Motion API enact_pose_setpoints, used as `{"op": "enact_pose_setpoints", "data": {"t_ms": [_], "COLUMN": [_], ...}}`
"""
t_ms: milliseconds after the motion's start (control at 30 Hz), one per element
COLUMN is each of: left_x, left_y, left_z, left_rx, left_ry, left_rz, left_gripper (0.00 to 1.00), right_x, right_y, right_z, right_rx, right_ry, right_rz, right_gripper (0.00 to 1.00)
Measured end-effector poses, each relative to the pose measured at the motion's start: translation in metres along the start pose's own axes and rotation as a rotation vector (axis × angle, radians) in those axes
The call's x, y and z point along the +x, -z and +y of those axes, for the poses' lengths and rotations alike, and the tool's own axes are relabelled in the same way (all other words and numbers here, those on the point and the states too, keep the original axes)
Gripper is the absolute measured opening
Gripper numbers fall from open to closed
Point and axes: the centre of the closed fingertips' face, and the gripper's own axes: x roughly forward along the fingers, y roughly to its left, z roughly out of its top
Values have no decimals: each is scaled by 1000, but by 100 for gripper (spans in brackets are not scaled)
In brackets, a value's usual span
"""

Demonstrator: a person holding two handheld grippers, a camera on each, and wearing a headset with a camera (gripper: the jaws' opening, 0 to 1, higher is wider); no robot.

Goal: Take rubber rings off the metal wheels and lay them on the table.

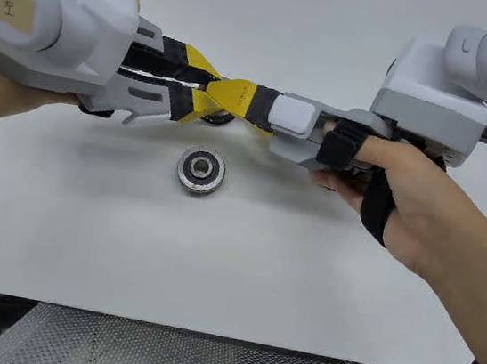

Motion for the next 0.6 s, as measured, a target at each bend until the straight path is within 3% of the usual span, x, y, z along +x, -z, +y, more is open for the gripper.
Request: {"op": "enact_pose_setpoints", "data": {"t_ms": [133, 467, 600], "left_x": [0, 0, 0], "left_y": [0, 1, 0], "left_z": [0, 1, 1], "left_rx": [-2, -6, -6], "left_ry": [-1, -5, -11], "left_rz": [-5, -13, -17], "left_gripper": [13, 13, 13], "right_x": [1, 1, 1], "right_y": [0, -3, -3], "right_z": [-1, -22, -26], "right_rx": [-2, 48, 49], "right_ry": [6, 71, 98], "right_rz": [3, 1, 4], "right_gripper": [33, 8, 3]}}
